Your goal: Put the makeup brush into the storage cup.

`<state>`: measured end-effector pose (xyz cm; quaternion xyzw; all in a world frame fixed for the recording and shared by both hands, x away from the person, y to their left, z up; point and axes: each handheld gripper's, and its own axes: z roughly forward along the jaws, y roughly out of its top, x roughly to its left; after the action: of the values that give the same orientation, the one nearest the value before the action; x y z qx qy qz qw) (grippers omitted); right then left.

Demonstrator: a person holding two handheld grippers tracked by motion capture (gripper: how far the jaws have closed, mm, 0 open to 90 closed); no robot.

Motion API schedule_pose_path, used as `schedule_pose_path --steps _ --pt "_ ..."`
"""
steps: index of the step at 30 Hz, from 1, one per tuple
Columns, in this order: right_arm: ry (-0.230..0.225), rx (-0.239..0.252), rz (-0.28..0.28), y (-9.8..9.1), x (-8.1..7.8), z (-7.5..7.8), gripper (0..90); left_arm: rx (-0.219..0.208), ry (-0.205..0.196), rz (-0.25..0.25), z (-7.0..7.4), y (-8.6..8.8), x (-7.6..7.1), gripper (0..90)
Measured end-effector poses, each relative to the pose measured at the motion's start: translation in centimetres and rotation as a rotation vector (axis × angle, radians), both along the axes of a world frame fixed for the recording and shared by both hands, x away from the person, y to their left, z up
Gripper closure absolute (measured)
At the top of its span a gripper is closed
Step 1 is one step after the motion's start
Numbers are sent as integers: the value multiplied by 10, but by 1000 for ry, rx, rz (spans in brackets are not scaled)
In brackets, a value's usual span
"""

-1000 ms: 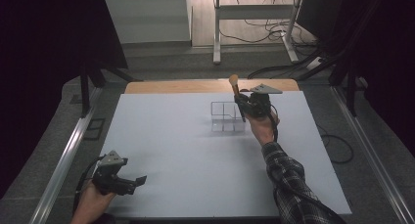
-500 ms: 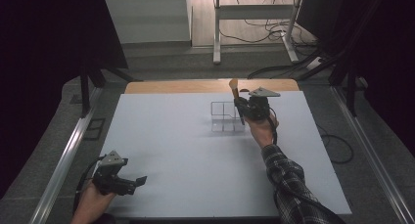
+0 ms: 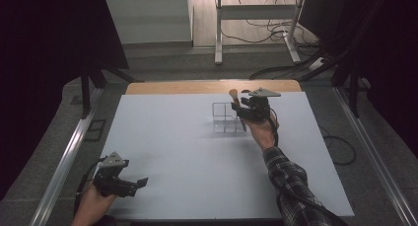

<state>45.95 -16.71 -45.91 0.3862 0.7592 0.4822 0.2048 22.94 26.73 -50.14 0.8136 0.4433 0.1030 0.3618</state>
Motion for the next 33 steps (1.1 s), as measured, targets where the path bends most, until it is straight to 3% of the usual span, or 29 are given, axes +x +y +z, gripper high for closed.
schedule_pose_path --steps 33 --pt "34 -56 74 -1 -15 8 277 -9 -5 12 2 2 0 0"
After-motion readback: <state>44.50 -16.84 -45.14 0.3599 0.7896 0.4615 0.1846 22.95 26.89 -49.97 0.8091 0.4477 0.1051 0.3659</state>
